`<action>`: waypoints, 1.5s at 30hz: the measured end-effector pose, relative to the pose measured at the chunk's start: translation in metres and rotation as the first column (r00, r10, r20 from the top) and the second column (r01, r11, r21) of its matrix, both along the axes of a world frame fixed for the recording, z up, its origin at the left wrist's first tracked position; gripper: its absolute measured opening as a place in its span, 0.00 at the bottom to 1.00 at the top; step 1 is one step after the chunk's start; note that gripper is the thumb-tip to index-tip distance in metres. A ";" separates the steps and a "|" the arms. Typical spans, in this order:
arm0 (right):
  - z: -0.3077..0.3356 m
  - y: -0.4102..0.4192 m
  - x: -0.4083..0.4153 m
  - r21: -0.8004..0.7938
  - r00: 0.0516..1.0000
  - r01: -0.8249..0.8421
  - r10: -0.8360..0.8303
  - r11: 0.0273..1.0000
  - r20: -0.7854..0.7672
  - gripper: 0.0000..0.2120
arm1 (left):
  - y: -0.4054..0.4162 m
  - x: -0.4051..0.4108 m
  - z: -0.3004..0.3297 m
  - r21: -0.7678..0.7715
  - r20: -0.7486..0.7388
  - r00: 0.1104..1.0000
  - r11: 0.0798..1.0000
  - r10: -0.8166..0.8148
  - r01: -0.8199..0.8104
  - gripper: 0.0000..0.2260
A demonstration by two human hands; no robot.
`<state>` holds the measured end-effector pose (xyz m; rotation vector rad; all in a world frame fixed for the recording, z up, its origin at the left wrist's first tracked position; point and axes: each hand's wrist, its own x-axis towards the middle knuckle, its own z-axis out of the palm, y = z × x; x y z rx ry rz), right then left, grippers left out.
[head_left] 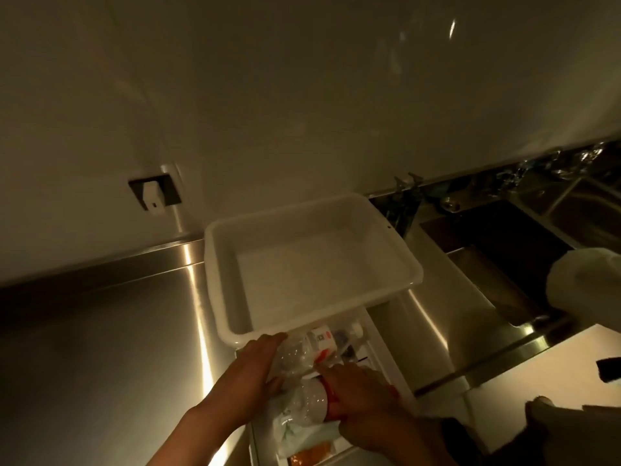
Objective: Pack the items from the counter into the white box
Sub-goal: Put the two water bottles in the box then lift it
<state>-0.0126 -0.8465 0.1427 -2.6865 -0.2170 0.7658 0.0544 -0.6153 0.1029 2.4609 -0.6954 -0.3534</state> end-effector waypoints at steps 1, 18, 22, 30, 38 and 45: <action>-0.005 0.004 0.001 -0.035 0.999 -0.035 0.035 0.999 -0.003 0.45 | -0.002 0.001 -0.004 0.040 0.006 1.000 0.999 -0.007 0.007 0.32; -0.067 0.050 0.011 0.100 0.963 -0.140 0.113 0.985 0.243 0.38 | 0.016 -0.001 -0.004 0.116 0.077 0.994 0.989 0.079 -0.087 0.20; -0.081 0.040 0.003 -0.012 0.930 -0.147 0.143 0.989 0.338 0.40 | 0.020 -0.009 -0.002 0.058 0.067 0.995 0.995 0.080 -0.084 0.19; -0.067 -0.001 -0.005 0.103 0.929 0.089 -0.120 0.991 0.351 0.25 | 0.021 -0.017 -0.008 0.055 0.150 0.985 0.994 0.087 -0.096 0.19; -0.066 -0.005 -0.001 0.097 0.947 0.047 -0.076 0.994 0.313 0.29 | 0.020 -0.030 -0.005 0.034 0.044 0.998 0.999 0.041 -0.042 0.24; -0.078 -0.009 0.005 0.146 0.943 0.018 -0.065 0.989 0.327 0.27 | 0.009 -0.043 -0.006 0.048 0.053 0.983 0.983 0.177 -0.180 0.20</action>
